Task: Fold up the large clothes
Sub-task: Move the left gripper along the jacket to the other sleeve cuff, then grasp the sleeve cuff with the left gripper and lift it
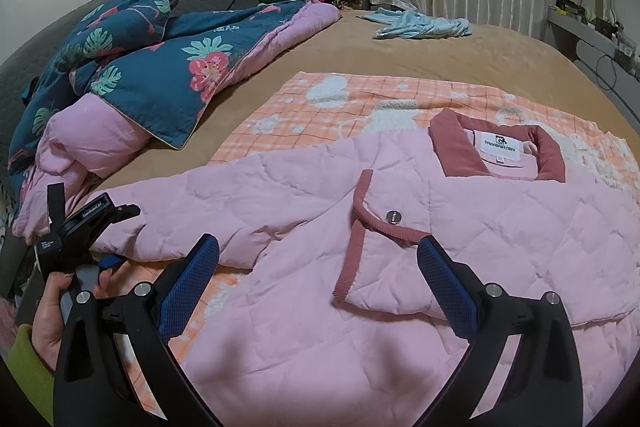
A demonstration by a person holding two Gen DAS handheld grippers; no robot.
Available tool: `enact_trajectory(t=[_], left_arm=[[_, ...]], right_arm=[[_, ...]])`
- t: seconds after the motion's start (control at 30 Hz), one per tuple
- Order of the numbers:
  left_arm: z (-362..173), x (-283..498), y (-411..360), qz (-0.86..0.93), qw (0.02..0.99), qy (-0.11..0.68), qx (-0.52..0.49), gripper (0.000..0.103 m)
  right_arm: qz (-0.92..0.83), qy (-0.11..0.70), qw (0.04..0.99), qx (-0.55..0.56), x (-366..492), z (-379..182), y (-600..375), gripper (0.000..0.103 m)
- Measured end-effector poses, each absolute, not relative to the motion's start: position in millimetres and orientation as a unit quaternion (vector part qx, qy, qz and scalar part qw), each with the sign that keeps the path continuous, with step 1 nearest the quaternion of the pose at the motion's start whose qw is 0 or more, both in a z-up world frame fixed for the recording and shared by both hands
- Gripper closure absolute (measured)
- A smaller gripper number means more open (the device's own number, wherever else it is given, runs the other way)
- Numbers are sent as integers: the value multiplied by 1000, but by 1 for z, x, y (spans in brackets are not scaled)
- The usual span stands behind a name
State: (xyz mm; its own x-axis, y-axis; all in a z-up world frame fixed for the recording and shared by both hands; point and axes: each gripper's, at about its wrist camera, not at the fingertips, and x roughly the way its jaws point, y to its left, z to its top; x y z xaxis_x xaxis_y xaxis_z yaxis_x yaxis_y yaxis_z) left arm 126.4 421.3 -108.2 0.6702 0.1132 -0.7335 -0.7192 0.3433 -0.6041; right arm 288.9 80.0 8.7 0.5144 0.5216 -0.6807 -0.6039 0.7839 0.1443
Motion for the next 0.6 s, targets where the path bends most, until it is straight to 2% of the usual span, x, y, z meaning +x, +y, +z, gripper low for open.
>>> enact_trajectory(t=[0.27, 0.3, 0.33, 0.43, 0.5, 0.6], left_arm=[[-110, 123, 449, 305, 759, 263, -511, 12], [-109, 123, 450, 312, 759, 263, -507, 22], [-106, 121, 451, 333, 757, 266, -496, 41], [-95, 114, 451, 355, 764, 255, -475, 69], [-85, 112, 449, 356, 775, 246, -460, 82], [-62, 111, 440, 345, 798, 225, -441, 88]], right_arm=[[310, 371, 874, -54, 299, 5, 65, 4], [307, 372, 874, -54, 300, 4, 60, 4], [306, 372, 875, -53, 302, 4, 58, 4], [300, 372, 877, -48, 304, 3, 47, 4], [298, 371, 878, -45, 305, 4, 39, 4], [295, 370, 880, -43, 303, 6, 26, 4]])
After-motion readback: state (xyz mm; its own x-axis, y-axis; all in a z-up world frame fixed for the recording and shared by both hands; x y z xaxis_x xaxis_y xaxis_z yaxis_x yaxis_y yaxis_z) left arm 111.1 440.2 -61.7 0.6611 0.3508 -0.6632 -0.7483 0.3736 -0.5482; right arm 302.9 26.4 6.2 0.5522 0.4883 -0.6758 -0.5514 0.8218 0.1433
